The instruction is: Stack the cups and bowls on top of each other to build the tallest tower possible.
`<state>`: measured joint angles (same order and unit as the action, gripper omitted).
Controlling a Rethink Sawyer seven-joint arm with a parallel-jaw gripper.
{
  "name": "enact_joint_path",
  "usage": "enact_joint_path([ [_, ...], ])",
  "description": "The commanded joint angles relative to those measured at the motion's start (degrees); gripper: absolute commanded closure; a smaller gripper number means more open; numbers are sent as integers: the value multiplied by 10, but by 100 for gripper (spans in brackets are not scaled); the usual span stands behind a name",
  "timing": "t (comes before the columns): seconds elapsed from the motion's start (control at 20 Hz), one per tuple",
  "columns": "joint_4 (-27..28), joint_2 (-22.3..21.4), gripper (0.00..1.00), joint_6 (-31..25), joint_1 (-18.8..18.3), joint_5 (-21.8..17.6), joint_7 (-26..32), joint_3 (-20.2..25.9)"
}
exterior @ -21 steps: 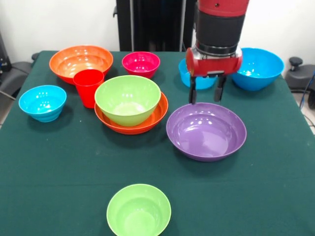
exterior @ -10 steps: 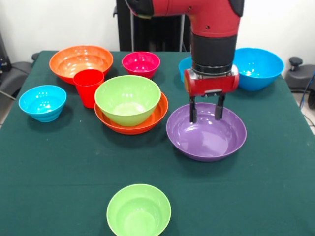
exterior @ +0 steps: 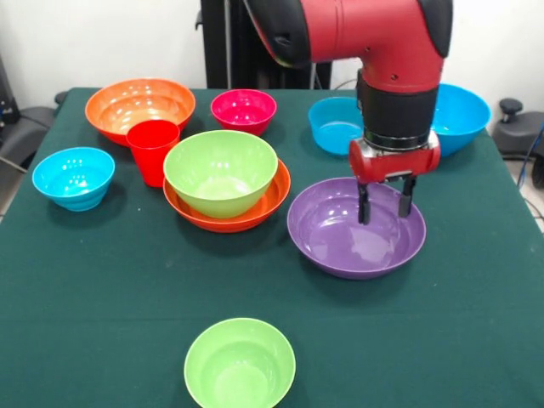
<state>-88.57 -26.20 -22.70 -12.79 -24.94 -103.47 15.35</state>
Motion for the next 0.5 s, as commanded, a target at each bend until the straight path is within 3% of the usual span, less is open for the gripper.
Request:
enact_joint_path([
  [0.05, 26, 31, 0, 17, 16, -27, -23, -1],
  [0.5, 35, 36, 0, 11, 27, -19, -25, -6],
])
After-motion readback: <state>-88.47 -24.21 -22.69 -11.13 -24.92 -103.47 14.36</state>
